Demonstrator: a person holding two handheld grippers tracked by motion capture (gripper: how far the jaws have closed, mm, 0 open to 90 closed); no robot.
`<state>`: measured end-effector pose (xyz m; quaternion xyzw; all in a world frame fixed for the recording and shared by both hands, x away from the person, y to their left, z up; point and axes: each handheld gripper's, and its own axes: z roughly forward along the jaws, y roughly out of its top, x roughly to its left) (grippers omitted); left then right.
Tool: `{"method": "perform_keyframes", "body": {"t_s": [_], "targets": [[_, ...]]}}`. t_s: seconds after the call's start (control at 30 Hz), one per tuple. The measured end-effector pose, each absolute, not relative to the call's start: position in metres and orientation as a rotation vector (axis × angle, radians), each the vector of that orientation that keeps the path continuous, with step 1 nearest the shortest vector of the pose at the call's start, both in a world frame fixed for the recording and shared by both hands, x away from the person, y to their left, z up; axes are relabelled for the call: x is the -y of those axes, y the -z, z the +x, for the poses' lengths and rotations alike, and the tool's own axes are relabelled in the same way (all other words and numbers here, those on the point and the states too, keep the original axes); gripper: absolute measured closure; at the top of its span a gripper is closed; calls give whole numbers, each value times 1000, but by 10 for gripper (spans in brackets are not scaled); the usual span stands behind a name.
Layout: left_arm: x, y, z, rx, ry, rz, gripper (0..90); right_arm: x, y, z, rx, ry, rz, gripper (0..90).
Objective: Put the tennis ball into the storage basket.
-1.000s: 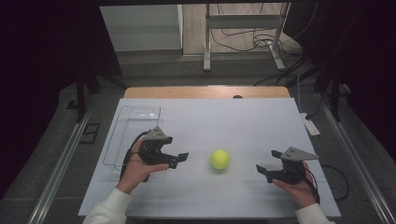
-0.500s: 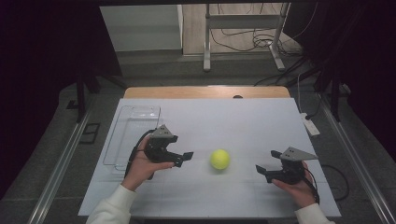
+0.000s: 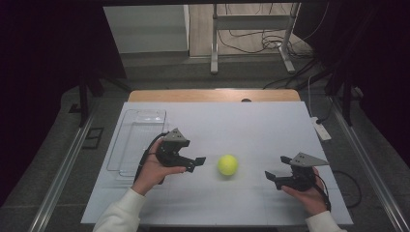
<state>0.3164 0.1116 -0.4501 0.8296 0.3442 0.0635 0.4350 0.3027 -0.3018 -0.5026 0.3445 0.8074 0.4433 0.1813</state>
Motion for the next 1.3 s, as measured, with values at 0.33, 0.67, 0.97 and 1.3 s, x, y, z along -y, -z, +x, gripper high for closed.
{"method": "perform_keyframes", "body": {"t_s": [0.33,0.67,0.97,1.3], "targets": [[-103,452,321,-841,-142,2079,98,302,503,303,-2283,-1252,972,131],[-94,455,327,-834,-124,2092,97,302,503,304,-2289,-1240,969,131],[-86,455,330,-820,-116,2103,96,302,503,304,-2291,-1238,968,131],[-71,460,335,-802,-101,2125,97,302,504,304,-2291,-1243,969,131]]}}
